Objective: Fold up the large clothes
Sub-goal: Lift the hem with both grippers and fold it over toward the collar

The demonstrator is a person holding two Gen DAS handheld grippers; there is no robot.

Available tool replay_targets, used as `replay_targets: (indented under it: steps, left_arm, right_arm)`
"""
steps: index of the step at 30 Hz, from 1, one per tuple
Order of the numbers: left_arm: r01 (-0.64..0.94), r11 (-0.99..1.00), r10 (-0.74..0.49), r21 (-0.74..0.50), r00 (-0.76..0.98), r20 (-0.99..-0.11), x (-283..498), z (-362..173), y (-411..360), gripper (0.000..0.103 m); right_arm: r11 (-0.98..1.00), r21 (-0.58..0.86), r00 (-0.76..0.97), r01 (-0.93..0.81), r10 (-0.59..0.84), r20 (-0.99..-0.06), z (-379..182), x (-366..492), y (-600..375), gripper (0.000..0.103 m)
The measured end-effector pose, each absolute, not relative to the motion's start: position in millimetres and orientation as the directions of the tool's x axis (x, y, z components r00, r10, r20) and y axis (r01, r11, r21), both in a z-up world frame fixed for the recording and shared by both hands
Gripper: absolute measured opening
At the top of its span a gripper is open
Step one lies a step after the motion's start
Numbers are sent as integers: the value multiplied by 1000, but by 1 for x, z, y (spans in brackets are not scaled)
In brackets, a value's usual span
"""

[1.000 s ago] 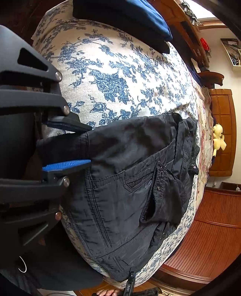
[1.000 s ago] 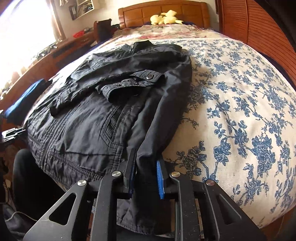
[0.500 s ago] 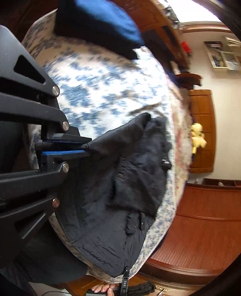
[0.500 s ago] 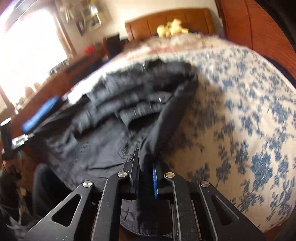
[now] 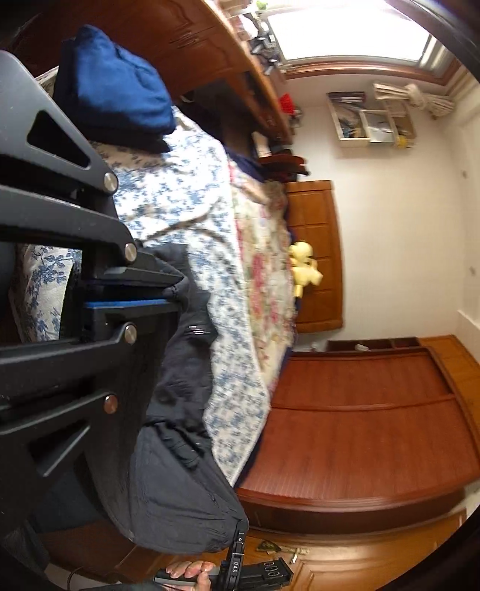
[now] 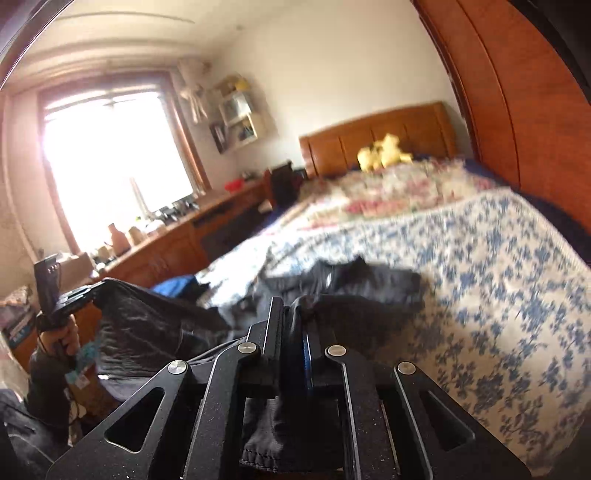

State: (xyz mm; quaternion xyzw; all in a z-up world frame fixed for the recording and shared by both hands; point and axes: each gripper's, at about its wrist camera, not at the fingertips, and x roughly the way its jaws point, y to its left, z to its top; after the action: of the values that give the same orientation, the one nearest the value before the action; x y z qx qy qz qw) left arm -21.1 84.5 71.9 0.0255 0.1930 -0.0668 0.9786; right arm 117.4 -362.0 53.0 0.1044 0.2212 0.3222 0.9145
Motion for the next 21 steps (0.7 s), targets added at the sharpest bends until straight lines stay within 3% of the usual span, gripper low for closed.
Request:
replay_targets:
  steps: [5,11,21]
  left_arm:
    - [139,990,-121,23,921,-369,-31,73,83,3]
    - [108,994,-100,-9,886,-452,21,33,90,3]
    - [65,998,-57,1,876,-478,134,-19,88,4]
  right_arm:
    - [773,296,706,-561,634,-316,65,94,-370,6]
    - [801,290,684,-524,598,-417,22,127,-358,6]
    - [859,237,718,-454,510,-474,-46,230,-339,6]
